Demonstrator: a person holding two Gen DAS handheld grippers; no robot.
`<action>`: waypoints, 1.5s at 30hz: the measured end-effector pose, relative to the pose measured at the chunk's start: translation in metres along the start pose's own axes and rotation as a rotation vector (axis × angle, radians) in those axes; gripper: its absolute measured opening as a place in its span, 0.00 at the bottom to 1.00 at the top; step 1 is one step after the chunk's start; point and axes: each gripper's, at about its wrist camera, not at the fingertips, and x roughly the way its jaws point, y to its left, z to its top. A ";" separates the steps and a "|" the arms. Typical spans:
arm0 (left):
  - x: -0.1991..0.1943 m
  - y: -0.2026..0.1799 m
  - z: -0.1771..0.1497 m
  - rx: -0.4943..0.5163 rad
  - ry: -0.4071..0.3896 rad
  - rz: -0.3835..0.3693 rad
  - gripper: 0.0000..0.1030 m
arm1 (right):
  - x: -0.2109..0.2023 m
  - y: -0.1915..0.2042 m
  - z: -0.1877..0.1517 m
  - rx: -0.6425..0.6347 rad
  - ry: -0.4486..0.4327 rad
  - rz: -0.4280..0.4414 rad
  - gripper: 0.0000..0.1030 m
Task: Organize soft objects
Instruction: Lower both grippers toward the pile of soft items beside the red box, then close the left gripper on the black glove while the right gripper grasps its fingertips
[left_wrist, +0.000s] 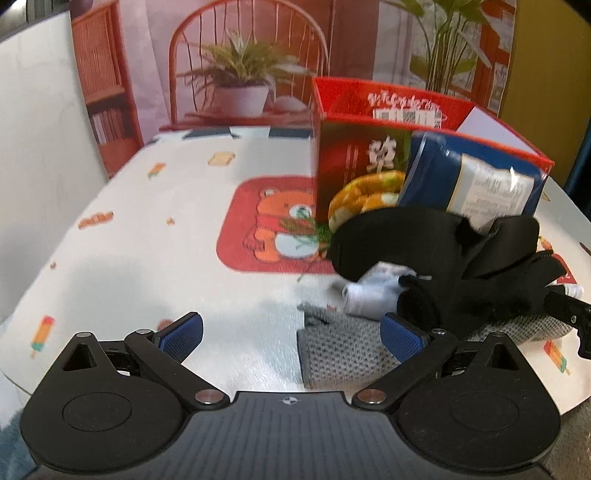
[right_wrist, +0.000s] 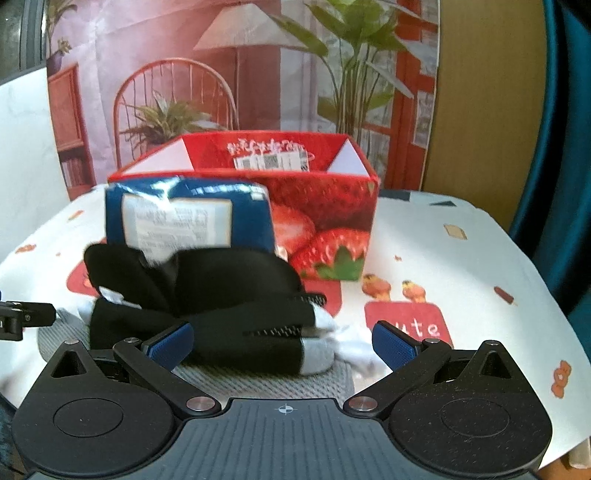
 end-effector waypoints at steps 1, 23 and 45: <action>0.002 0.001 -0.001 -0.005 0.007 -0.001 0.99 | 0.002 -0.002 -0.003 0.002 0.004 -0.003 1.00; 0.009 -0.033 0.009 -0.053 0.001 -0.253 0.57 | 0.025 -0.002 0.007 0.019 -0.018 0.095 0.81; 0.022 -0.045 -0.002 0.019 -0.007 -0.274 0.39 | 0.032 -0.009 -0.008 0.061 0.010 0.143 0.77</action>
